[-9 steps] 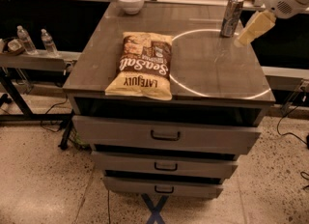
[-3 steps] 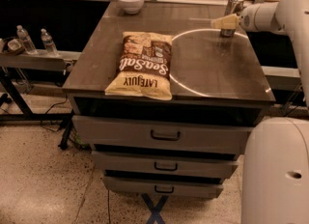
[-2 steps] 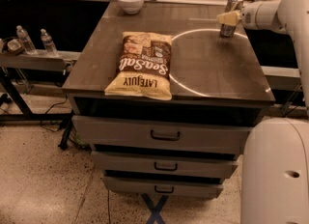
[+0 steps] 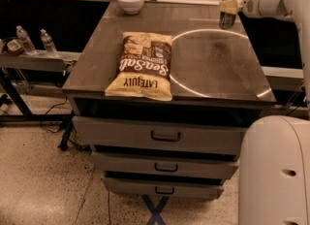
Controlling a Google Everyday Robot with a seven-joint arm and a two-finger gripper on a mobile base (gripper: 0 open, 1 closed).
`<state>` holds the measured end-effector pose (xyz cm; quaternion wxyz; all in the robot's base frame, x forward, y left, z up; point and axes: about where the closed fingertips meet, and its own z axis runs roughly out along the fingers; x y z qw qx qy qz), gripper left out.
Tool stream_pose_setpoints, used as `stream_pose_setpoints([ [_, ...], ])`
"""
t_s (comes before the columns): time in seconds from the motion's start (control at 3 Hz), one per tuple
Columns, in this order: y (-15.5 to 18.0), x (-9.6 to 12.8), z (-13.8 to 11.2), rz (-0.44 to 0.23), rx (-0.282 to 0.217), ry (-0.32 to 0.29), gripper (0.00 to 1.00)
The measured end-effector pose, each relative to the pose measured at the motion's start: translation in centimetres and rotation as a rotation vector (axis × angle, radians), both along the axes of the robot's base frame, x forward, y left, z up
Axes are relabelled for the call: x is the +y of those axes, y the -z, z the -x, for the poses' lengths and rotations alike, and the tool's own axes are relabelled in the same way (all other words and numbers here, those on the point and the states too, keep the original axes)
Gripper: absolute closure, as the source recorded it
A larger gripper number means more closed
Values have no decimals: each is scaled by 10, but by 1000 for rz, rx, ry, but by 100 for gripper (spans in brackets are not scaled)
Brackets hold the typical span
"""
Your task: Move redbull can near brown chip bag
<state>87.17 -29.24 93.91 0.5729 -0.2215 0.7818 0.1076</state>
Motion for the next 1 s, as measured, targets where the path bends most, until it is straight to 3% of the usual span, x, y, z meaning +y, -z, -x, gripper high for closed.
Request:
stream_pose_setpoints([
  [0.67, 5, 1, -4, -7, 3, 5, 100],
  [1.0, -8, 24, 4, -40, -7, -49, 100],
])
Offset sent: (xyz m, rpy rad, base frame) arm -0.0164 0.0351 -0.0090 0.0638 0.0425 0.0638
